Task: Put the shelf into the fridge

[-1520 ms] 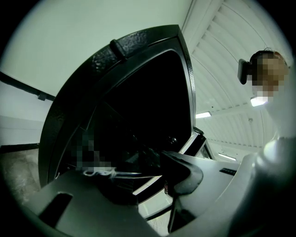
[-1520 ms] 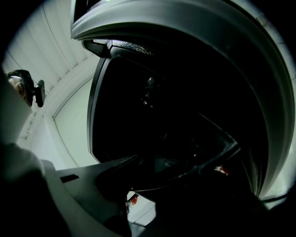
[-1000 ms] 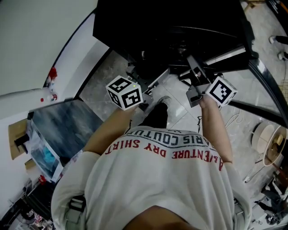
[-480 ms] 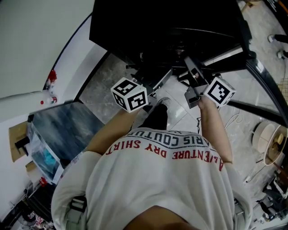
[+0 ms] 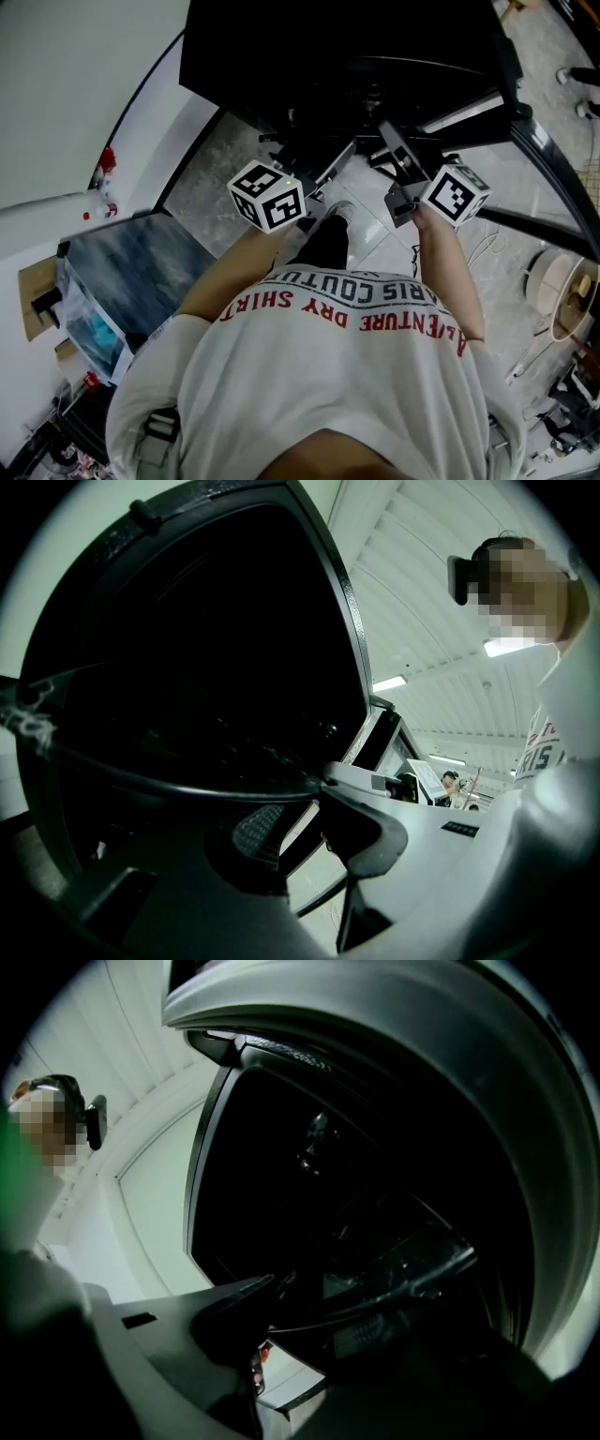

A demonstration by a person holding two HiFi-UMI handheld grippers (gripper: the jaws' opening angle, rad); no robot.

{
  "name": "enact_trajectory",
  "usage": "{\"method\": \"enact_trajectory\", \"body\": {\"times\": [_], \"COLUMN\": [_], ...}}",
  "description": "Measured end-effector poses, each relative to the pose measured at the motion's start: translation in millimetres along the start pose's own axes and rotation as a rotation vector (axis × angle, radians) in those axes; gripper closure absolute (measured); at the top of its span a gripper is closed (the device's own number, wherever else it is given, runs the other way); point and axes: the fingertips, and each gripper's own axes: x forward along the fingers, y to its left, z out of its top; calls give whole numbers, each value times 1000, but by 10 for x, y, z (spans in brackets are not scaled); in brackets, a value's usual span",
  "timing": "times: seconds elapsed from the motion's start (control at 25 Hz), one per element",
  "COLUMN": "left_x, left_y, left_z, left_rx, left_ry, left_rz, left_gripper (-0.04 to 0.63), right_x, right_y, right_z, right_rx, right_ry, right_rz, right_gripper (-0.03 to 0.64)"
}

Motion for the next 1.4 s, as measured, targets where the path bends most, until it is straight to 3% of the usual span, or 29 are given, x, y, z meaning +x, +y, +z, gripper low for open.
{"method": "enact_trajectory", "body": {"times": [0.64,0.92,1.4], "left_x": [105,208,333], "left_y": [136,227,379], "left_z": [113,186,305], "left_rx": [-7,-3,4], "left_ry": [-10,-24,-48], "left_rz": [23,46,91], "left_gripper": [471,469,460], "right_x": [-249,-248,-253], "right_y": [178,230,186], "right_z": [-236,-307,-381], "right_rx": [-148,-213,-230], "right_ry": [100,135,162], "right_rz": [32,33,22], "right_gripper": [451,514,540]}}
